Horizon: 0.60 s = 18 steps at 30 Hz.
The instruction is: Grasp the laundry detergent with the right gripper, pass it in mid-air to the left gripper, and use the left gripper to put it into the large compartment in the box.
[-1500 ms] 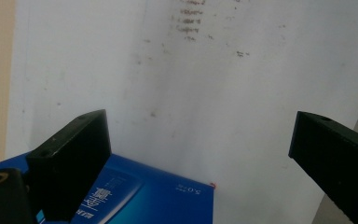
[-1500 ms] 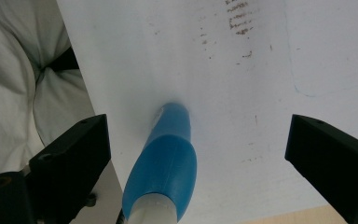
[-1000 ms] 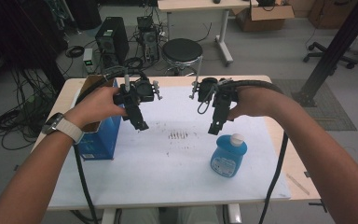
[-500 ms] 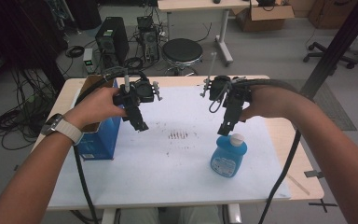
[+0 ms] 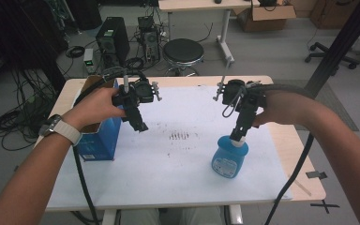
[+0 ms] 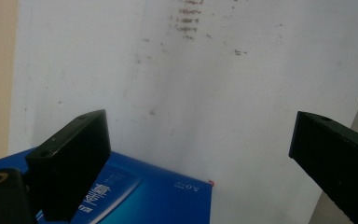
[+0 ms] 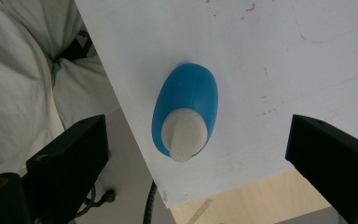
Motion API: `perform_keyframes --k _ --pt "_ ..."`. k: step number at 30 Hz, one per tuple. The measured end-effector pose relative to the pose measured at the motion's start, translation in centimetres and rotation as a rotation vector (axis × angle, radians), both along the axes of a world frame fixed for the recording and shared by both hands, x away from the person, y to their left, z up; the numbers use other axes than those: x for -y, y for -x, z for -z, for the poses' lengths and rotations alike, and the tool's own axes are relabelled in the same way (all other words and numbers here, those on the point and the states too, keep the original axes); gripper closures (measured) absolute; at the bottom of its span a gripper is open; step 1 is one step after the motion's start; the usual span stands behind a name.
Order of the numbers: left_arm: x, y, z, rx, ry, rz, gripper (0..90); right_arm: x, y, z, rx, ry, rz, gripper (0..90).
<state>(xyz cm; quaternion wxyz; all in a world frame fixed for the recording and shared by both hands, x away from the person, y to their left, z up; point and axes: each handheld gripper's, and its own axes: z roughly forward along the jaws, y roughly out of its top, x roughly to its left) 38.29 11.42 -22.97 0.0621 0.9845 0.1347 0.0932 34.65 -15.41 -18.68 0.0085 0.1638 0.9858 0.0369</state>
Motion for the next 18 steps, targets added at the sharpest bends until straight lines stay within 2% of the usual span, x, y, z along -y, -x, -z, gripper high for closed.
perform_keyframes --k 7,18 --pt "-0.1 0.0 0.0 -0.001 0.006 -0.004 5.9 1.3 0.5 0.0 0.018 -0.03 0.022 6.1" --pt "0.0 0.2 0.0 -0.001 0.004 -0.002 5.9 2.9 1.6 1.0 0.006 -0.045 0.054 5.9"
